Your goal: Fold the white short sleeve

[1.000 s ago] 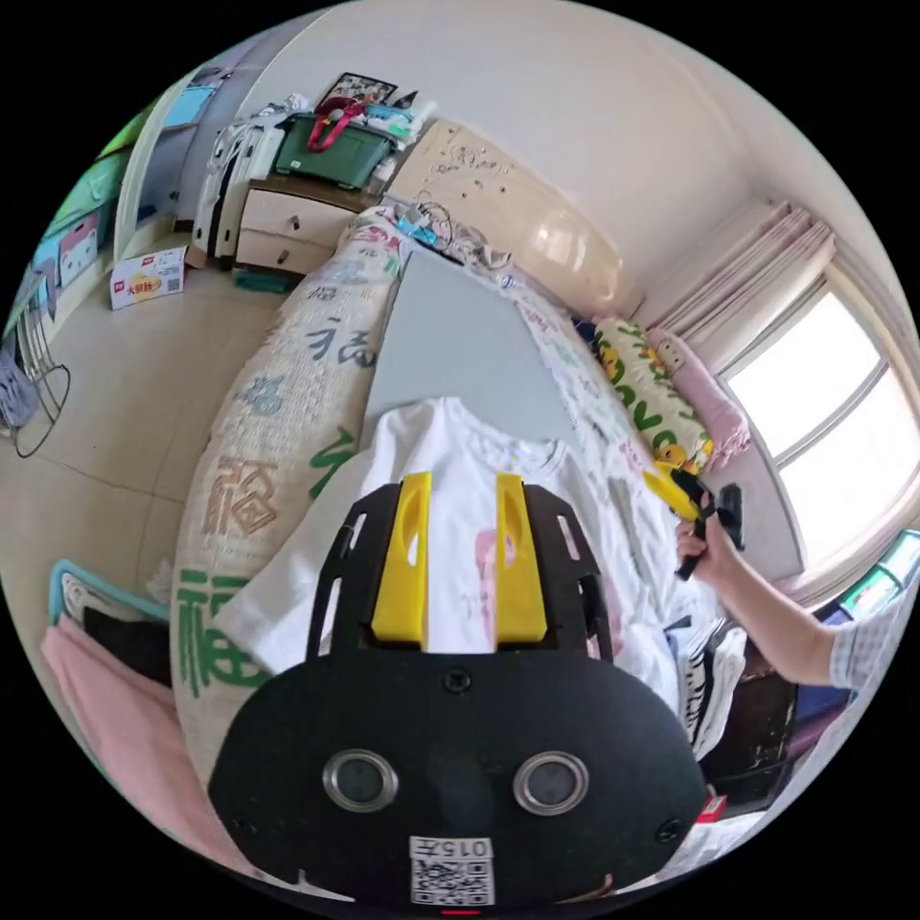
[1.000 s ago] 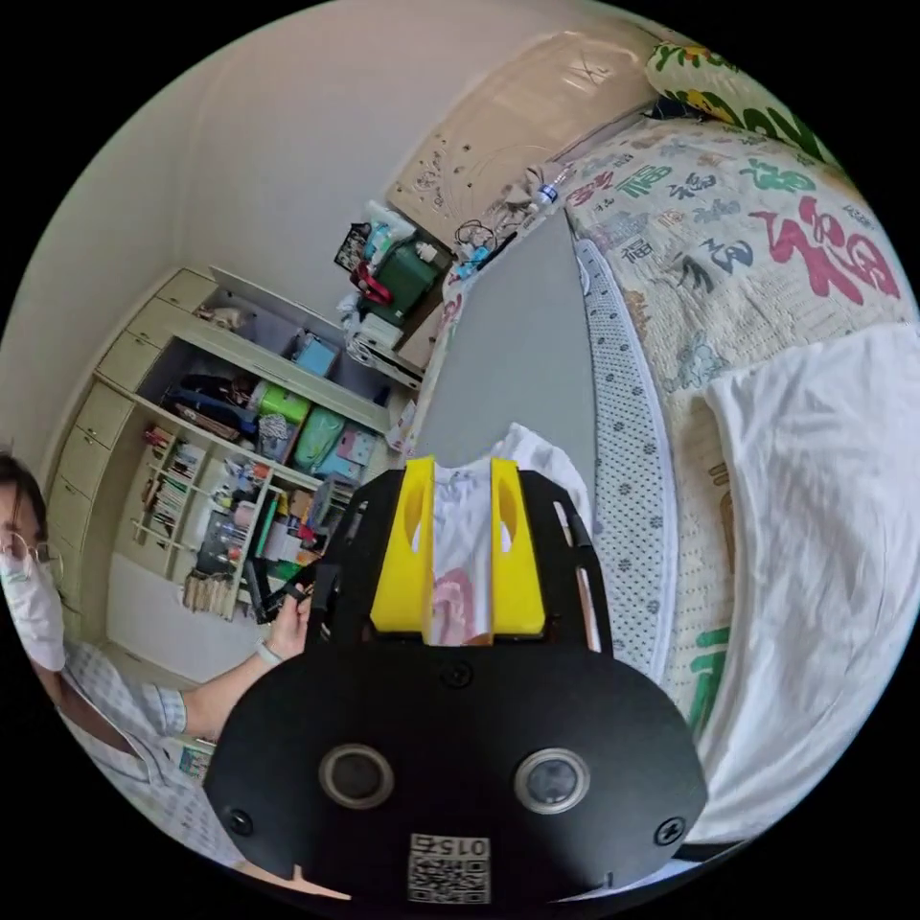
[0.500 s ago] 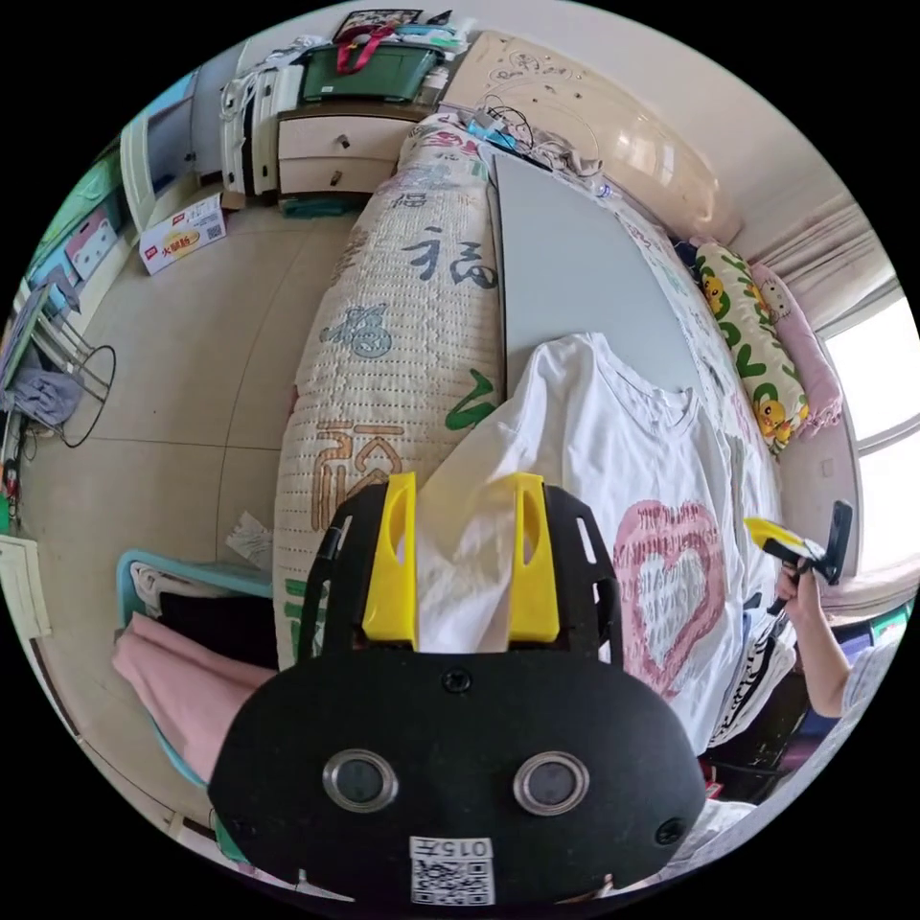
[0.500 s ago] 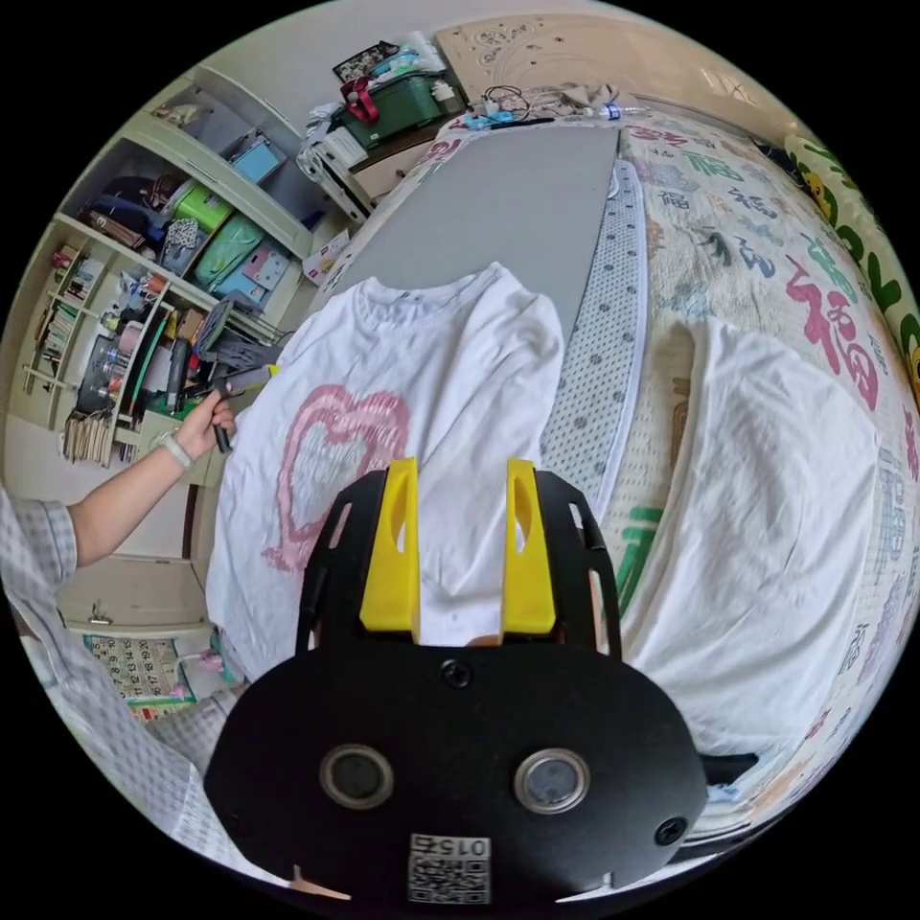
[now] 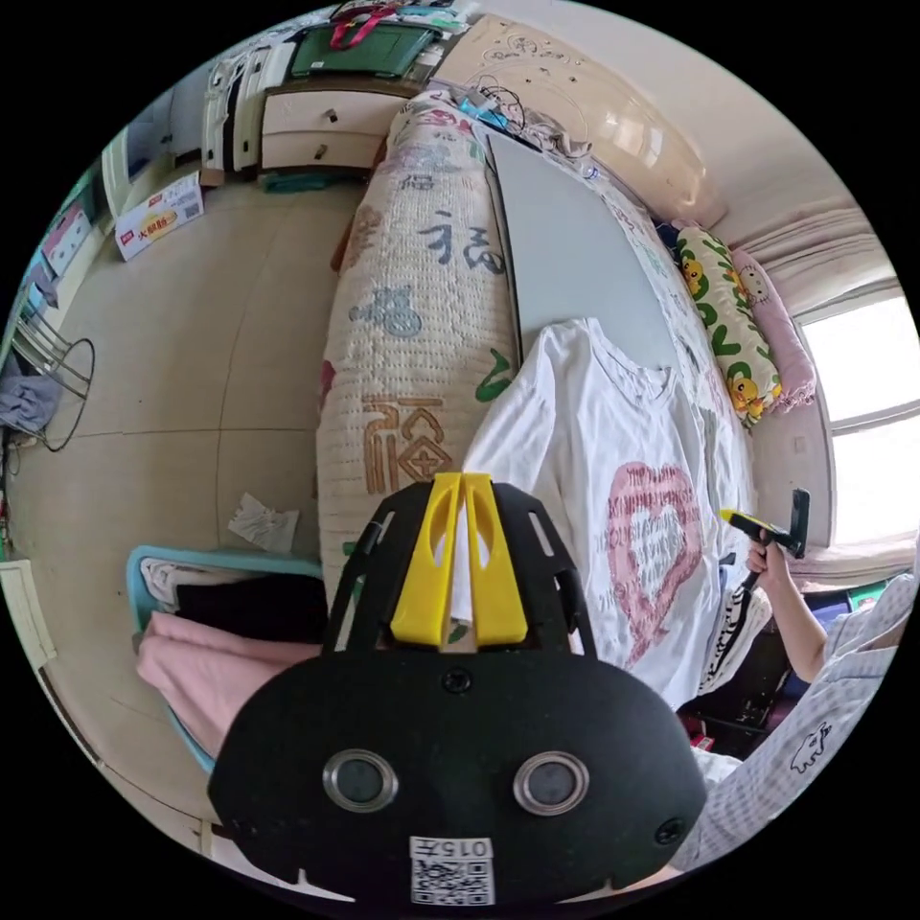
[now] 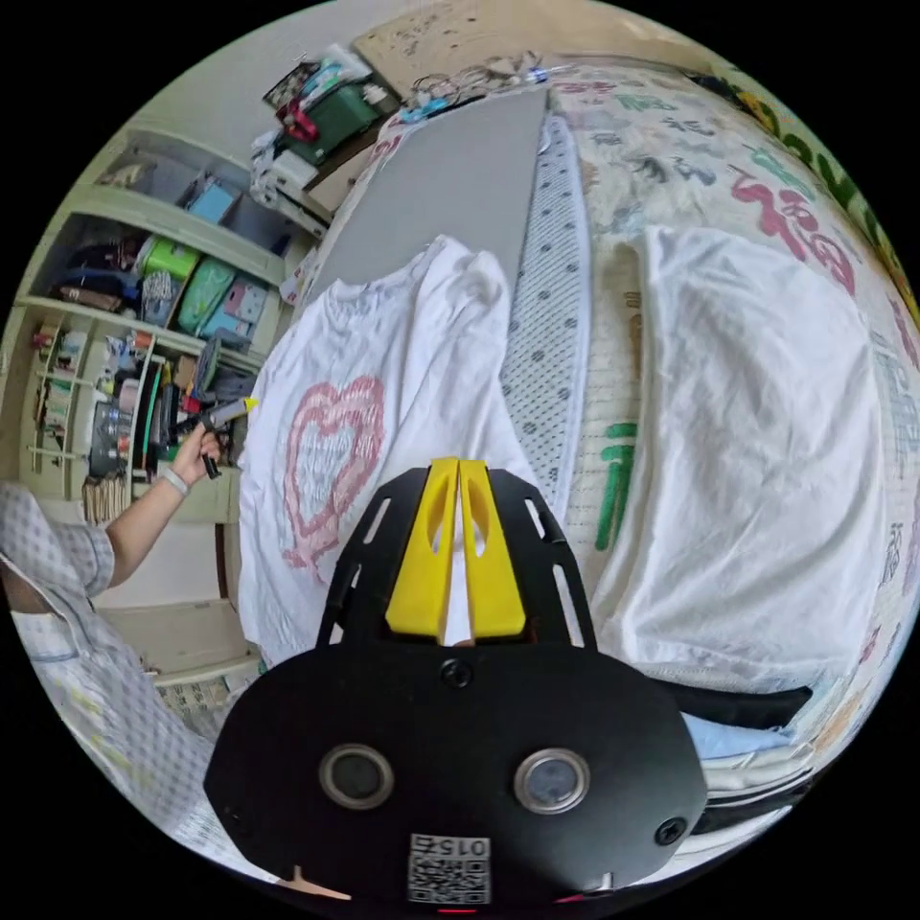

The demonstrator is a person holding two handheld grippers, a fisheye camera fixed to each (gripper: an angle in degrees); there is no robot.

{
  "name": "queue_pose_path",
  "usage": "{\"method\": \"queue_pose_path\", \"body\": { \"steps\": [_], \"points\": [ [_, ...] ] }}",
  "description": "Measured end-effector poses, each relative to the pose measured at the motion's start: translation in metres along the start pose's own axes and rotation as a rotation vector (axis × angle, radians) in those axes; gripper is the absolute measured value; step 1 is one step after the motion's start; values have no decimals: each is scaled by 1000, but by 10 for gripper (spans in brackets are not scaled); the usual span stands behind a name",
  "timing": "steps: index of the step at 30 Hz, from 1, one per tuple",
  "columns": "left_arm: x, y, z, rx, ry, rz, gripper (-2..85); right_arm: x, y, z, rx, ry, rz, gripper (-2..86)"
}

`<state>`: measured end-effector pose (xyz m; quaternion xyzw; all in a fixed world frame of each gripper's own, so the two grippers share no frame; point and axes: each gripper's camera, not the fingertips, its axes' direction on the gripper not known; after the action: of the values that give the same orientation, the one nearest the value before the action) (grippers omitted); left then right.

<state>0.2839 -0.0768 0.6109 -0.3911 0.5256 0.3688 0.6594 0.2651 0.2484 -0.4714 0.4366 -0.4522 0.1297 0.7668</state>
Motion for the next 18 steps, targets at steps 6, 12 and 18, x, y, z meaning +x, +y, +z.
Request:
{"method": "queue_pose_path", "body": {
  "steps": [6, 12, 18],
  "points": [
    [5, -48, -10, -4, -87, 24, 10, -27, -24, -54, -8, -7, -83, 53],
    [12, -79, 3, -11, -118, -11, 99, -102, -20, -5, -158, 44, -211, 109],
    [20, -107, 29, -145, -117, 17, 92, -136, -16, -8, -153, 196, -258, 61]
  ]
}}
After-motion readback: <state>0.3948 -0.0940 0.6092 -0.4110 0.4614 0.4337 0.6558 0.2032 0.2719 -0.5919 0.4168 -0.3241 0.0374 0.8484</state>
